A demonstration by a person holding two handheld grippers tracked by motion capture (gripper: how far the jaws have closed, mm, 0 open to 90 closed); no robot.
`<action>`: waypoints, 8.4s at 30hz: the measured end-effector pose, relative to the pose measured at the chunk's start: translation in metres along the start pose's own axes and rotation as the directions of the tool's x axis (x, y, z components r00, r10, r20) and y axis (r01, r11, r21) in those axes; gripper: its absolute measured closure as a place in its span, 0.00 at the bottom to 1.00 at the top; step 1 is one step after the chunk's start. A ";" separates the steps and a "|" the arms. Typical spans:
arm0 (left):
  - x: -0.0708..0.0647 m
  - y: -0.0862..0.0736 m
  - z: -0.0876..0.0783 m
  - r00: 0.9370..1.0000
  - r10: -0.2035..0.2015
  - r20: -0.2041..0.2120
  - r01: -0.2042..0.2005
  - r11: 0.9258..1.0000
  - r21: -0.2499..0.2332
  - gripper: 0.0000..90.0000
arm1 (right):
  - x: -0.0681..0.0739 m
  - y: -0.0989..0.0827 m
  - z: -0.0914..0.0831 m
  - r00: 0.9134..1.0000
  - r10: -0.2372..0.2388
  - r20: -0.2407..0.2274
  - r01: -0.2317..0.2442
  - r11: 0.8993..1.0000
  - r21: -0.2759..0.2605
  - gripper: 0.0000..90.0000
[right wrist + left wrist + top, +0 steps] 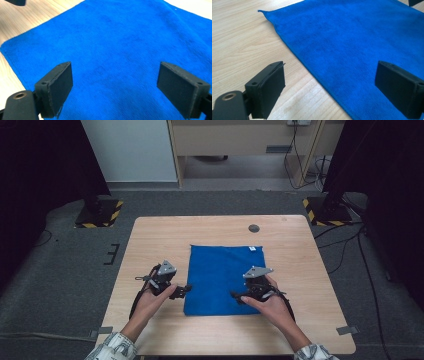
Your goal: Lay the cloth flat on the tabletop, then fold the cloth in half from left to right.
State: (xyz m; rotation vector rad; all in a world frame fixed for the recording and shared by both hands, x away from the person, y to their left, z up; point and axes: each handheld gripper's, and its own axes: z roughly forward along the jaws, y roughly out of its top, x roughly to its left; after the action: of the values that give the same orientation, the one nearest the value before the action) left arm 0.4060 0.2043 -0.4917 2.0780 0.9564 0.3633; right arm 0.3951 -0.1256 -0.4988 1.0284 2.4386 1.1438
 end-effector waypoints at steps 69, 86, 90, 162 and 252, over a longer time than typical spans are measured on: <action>0.040 0.014 -0.004 0.995 -0.086 -0.049 0.085 0.996 -0.038 0.12 | 0.138 0.030 0.088 0.963 -0.217 -0.162 0.230 0.971 0.066 0.94; 0.057 0.033 0.027 0.991 -0.117 -0.060 0.115 0.993 -0.028 0.29 | 0.156 0.034 0.078 0.962 -0.176 -0.207 0.185 0.982 0.027 0.96; 0.064 0.036 0.039 0.991 -0.113 -0.073 0.112 0.994 -0.007 0.39 | 0.159 0.032 0.077 0.961 -0.178 -0.210 0.187 0.982 0.023 0.96; 0.090 0.059 0.049 0.983 -0.169 -0.070 0.170 0.985 0.018 0.99 | 0.203 0.047 0.051 0.973 -0.198 -0.122 0.187 0.978 -0.093 0.97; 0.011 0.109 0.124 0.983 -0.180 0.031 0.179 0.983 0.032 0.99 | 0.134 -0.007 -0.025 0.996 -0.047 -0.081 0.035 0.989 -0.144 0.96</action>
State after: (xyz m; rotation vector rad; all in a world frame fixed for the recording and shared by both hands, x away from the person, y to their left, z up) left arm 0.5360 0.1011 -0.4876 1.9981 1.1250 0.2203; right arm 0.2831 -0.0493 -0.4791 0.9009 2.3884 1.3503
